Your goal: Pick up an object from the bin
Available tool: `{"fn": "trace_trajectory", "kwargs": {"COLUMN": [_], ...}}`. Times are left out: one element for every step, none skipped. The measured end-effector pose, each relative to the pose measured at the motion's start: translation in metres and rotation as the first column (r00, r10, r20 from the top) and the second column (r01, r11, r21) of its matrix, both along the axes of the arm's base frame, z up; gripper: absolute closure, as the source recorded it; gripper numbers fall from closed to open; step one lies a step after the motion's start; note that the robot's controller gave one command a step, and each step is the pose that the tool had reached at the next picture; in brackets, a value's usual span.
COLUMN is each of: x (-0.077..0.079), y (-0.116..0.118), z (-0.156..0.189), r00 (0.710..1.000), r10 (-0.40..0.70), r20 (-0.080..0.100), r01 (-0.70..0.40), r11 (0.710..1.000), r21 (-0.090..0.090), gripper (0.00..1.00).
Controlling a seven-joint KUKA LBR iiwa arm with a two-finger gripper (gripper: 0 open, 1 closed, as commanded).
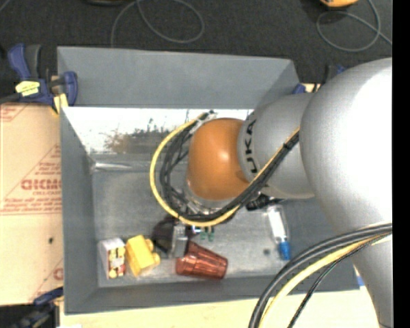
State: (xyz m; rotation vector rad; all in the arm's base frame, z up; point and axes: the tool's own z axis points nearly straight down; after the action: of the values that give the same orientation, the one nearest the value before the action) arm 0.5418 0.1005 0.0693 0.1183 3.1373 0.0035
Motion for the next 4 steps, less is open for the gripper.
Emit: {"fn": "trace_trajectory", "kwargs": {"x": [0.01,0.01,0.008,0.006], "y": [0.006,0.006,0.006,0.006], "z": [0.001,0.001,0.005,0.024], "r00": [0.994,0.994,0.994,0.994], "r10": [-0.108,-0.108,-0.109,-0.109], "r20": [0.004,0.004,0.001,-0.007], "r01": [0.108,0.108,0.109,0.109], "r11": [0.994,0.994,0.994,0.994], "r21": [0.003,0.003,0.002,0.0], "gripper": [1.0,1.0,1.0,1.0]}}
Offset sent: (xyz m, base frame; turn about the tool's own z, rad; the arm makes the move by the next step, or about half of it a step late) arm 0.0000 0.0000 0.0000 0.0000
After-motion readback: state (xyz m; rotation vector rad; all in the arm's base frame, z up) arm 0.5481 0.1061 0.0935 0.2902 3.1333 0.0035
